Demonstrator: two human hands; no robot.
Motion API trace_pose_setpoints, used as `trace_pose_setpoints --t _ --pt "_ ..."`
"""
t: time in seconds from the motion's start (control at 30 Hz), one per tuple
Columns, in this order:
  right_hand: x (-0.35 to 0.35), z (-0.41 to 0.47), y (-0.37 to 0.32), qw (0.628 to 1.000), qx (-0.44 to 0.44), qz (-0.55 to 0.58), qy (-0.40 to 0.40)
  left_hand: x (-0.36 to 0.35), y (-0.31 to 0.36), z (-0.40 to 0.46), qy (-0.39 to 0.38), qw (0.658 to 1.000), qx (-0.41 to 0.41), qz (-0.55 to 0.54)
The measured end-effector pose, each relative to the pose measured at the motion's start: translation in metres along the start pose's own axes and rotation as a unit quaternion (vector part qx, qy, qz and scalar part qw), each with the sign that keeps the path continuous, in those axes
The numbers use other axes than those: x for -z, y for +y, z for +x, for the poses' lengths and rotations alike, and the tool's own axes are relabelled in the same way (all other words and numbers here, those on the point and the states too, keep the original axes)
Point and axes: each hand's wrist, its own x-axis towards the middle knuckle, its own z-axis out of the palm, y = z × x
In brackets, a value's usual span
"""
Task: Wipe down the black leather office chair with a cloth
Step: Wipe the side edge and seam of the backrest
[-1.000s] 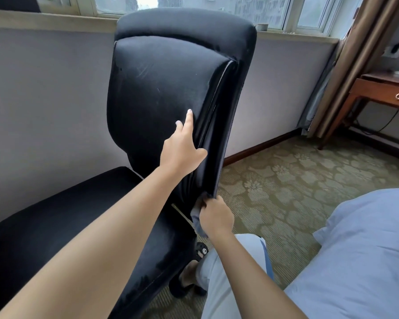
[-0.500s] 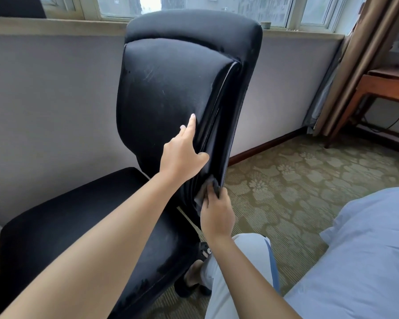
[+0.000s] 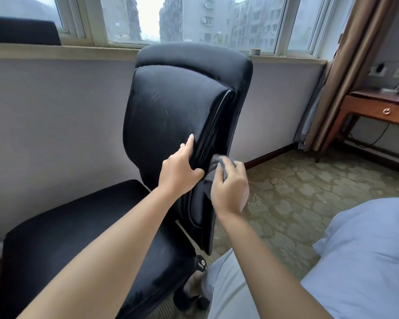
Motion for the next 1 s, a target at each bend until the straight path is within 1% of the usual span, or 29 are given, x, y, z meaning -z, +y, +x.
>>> trace_pose_setpoints --t 0.1,0.17,0.27,0.33,0.4,0.5,0.57,0.63,0.7,0.8,0.93,1.0 --pt "0.005 0.030 -0.020 0.996 0.072 0.014 0.042 0.001 -0.001 -0.010 0.001 1.000 -0.014 -0.001" --pt "0.006 0.042 -0.031 0.992 0.109 -0.006 0.066 0.002 -0.003 -0.016 -0.002 1.000 -0.024 0.003" --pt "0.004 0.041 -0.032 0.981 0.149 -0.091 0.083 0.002 -0.008 -0.023 -0.002 0.999 -0.041 0.006" --pt "0.001 0.026 -0.025 0.971 0.171 -0.151 0.073 0.002 -0.011 -0.026 0.001 0.999 -0.051 0.006" --pt "0.001 0.012 -0.019 0.967 0.176 -0.174 0.060 0.002 -0.012 -0.026 0.005 0.998 -0.058 0.004" --pt "0.008 0.021 -0.030 0.972 0.174 -0.149 0.053 0.005 -0.010 -0.027 0.000 0.999 -0.049 -0.003" --pt "0.017 0.039 -0.046 0.971 0.183 -0.125 0.083 0.007 -0.008 -0.029 -0.010 0.999 -0.040 -0.011" --pt "0.025 0.058 -0.060 0.963 0.201 -0.122 0.128 0.009 -0.006 -0.032 -0.014 0.999 -0.034 -0.017" --pt "0.026 0.073 -0.068 0.959 0.208 -0.127 0.144 0.010 -0.005 -0.033 -0.013 0.999 -0.031 -0.018" --pt "0.022 0.076 -0.063 0.955 0.212 -0.173 0.112 0.011 -0.006 -0.033 -0.023 0.999 -0.030 -0.014" --pt "0.010 0.038 -0.046 0.950 0.232 -0.205 0.045 0.008 -0.006 -0.032 -0.014 0.999 -0.037 -0.011" --pt "0.008 0.029 -0.044 0.944 0.244 -0.218 0.041 0.007 -0.007 -0.033 -0.011 0.999 -0.039 -0.013"
